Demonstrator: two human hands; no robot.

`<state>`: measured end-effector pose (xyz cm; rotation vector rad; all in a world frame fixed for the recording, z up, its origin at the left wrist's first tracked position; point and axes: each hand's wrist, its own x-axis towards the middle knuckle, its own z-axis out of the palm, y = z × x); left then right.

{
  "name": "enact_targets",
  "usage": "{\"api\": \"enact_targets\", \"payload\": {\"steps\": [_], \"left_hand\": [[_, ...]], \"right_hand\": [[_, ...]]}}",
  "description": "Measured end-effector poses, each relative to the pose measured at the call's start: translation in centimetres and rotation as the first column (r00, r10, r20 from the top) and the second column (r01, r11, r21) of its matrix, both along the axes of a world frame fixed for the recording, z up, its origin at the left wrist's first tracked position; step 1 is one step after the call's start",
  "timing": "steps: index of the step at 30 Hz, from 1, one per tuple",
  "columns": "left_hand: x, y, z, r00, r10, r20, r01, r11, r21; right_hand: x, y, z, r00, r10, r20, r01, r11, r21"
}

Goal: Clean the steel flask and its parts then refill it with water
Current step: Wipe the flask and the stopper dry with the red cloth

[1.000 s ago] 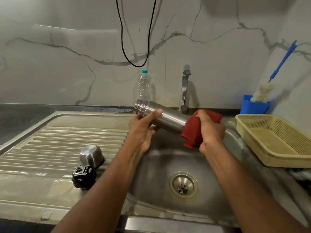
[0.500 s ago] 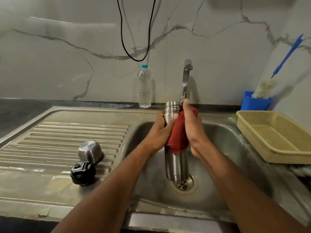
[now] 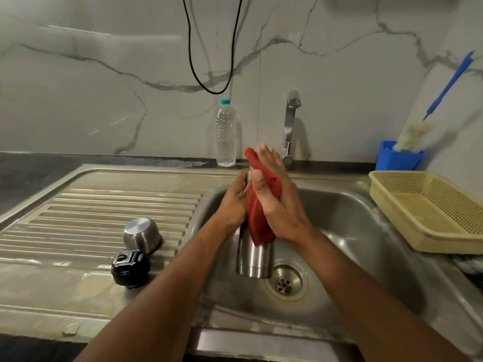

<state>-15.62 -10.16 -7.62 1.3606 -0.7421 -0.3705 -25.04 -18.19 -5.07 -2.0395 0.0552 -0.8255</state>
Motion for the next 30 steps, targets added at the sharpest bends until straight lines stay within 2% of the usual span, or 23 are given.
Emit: {"api": "enact_targets", "payload": {"steps": [4, 6, 8, 10, 12, 13, 15, 18, 20, 21, 23, 27, 30], "left_hand": [[-0.7, -0.7, 0.5, 0.997, -0.065, 0.044, 0.064, 0.997, 0.034], [-0.7, -0.6, 0.4, 0.994, -0.096, 0.054, 0.093, 0.995, 0.046], [-0.7, -0.5, 0.3, 0.99, -0.118, 0.076, 0.115, 0.993, 0.035], [-0.7, -0.3, 0.3, 0.988, -0.131, 0.077, 0.128, 0.991, 0.048], [-1.0, -0.2, 0.5, 0.989, -0.087, 0.118, 0.081, 0.995, 0.057], [-1.1, -0.2, 0.7, 0.987, -0.063, 0.15, 0.054, 0.997, 0.063], [-1.1, -0.1, 0.9, 0.984, -0.001, 0.175, -0.012, 0.997, 0.072], [-0.4, 0.8, 0.5, 0.971, 0.038, 0.235, -0.079, 0.983, 0.165], [0.4, 1.0, 0.2, 0.984, 0.008, 0.178, -0.032, 0.991, 0.133], [0.6, 0.9, 0.1, 0.985, -0.008, 0.172, -0.008, 0.996, 0.093], [0.2, 0.9, 0.5, 0.974, -0.076, 0.212, 0.053, 0.993, 0.109], [-0.3, 0.3, 0.2, 0.942, -0.182, 0.284, 0.133, 0.974, 0.183], [0.3, 0.2, -0.2, 0.88, -0.186, 0.437, 0.064, 0.958, 0.278]], "right_hand": [[0.1, -0.8, 0.4, 0.993, -0.118, -0.031, 0.118, 0.993, 0.0], [-0.1, -0.6, 0.7, 0.991, -0.133, -0.022, 0.133, 0.991, -0.021], [0.0, -0.6, 0.8, 0.991, -0.133, -0.019, 0.134, 0.99, 0.032], [0.1, -0.9, 1.1, 0.991, -0.121, -0.051, 0.13, 0.956, 0.264], [0.0, -1.2, 1.4, 0.996, -0.069, -0.064, 0.093, 0.791, 0.605], [-0.2, -1.3, 1.5, 0.998, -0.031, -0.049, 0.056, 0.714, 0.697], [-0.4, -1.0, 1.3, 1.0, 0.016, -0.024, 0.006, 0.703, 0.711], [-0.5, 0.5, 0.8, 0.997, 0.07, 0.012, -0.064, 0.819, 0.57], [-0.3, 1.2, 0.2, 0.997, 0.082, -0.013, -0.075, 0.954, 0.29], [-0.2, 1.4, -0.1, 0.998, 0.048, -0.028, -0.044, 0.992, 0.122], [-0.1, 0.9, -0.1, 0.998, -0.063, -0.024, 0.06, 0.994, -0.095], [-0.3, -1.3, 0.6, 0.958, -0.258, -0.123, 0.226, 0.948, -0.224], [-0.6, -2.0, 0.6, 0.92, -0.344, -0.185, 0.255, 0.887, -0.385]]}}
